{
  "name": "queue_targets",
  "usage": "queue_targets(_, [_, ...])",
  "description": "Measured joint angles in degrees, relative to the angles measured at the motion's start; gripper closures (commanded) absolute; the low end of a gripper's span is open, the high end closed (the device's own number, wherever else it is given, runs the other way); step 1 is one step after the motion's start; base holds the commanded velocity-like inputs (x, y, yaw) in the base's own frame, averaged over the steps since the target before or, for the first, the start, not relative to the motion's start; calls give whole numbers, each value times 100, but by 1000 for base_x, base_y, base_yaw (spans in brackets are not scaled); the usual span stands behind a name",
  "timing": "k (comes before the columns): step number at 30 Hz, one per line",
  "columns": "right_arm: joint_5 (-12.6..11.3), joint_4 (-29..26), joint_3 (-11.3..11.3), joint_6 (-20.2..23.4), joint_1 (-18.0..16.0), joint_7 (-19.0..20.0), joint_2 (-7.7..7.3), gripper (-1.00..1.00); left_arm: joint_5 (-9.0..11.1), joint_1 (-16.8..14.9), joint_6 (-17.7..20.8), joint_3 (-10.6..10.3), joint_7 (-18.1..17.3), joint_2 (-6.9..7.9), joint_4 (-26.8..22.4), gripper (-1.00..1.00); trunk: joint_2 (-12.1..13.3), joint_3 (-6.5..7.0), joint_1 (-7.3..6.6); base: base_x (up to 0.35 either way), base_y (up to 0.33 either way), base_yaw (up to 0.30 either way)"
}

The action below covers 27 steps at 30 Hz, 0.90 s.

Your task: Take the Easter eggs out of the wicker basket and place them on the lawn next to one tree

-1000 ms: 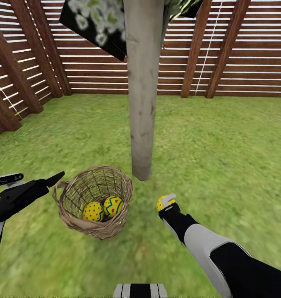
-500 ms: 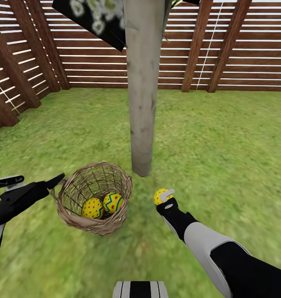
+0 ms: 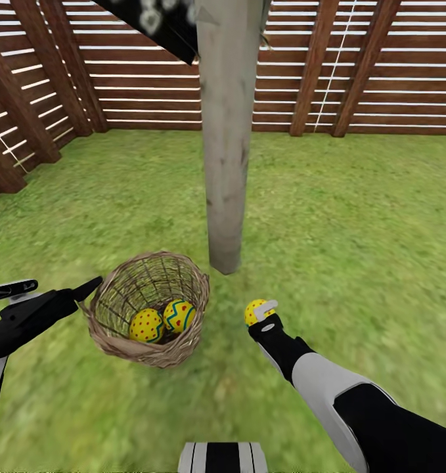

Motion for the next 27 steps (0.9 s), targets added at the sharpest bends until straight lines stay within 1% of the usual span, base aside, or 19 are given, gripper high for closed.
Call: queue_targets(27, [0, -5, 0, -12, 0, 5, 0, 100, 2, 1, 3, 0, 0, 0, 0, -100, -36, -599, 69, 0, 0, 0])
